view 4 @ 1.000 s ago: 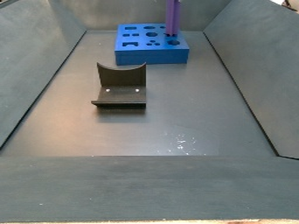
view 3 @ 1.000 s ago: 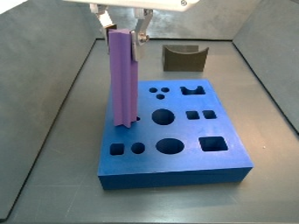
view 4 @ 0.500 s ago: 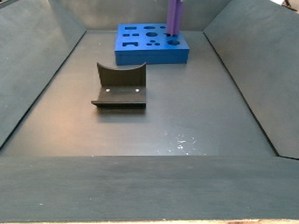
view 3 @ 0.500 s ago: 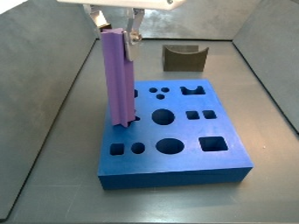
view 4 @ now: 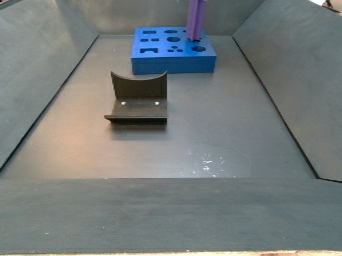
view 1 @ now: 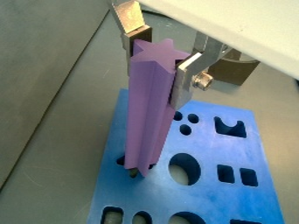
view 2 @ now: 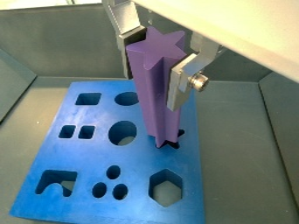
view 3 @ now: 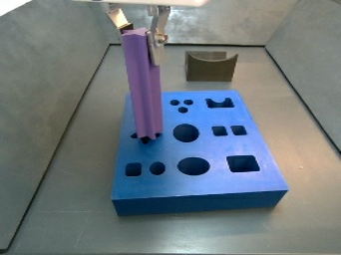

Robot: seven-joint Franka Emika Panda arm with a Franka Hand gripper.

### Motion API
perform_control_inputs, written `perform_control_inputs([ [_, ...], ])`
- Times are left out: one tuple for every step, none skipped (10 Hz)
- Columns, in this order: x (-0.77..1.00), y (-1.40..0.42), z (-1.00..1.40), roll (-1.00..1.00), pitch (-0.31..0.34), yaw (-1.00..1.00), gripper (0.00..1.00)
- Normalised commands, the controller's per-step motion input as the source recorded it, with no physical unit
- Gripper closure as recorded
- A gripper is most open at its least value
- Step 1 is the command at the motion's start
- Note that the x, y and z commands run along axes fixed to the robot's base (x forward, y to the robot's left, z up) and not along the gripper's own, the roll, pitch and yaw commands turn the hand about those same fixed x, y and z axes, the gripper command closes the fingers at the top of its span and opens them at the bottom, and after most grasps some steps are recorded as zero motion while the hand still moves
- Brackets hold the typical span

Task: Pick up the star object. Move up. Move to above the board. Insert the star object.
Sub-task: Insert the star object.

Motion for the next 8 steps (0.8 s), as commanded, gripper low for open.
perform_control_inputs([
  [0.11,-0.03,0.0,0.21,0.047,-0.16,1.0],
  [0.0,0.0,0.0,0.0,0.0,-0.01,1.0],
  [0.0,-0.17,-0.05,0.13,0.0,-0.44,1.0],
  [0.0,-0.19,-0.07,0.13,0.0,-0.55,1.0],
  [0.0,0.0,-0.01,0.01,0.0,0.0,1.0],
  [0.14,0.0,-0.2,0.07,0.023,0.0,1.0],
  [0.05,0.16,-0.14,0.0,0.007,0.04,1.0],
  [0.0,0.08,-0.02,0.0,0.001,0.04,1.0],
])
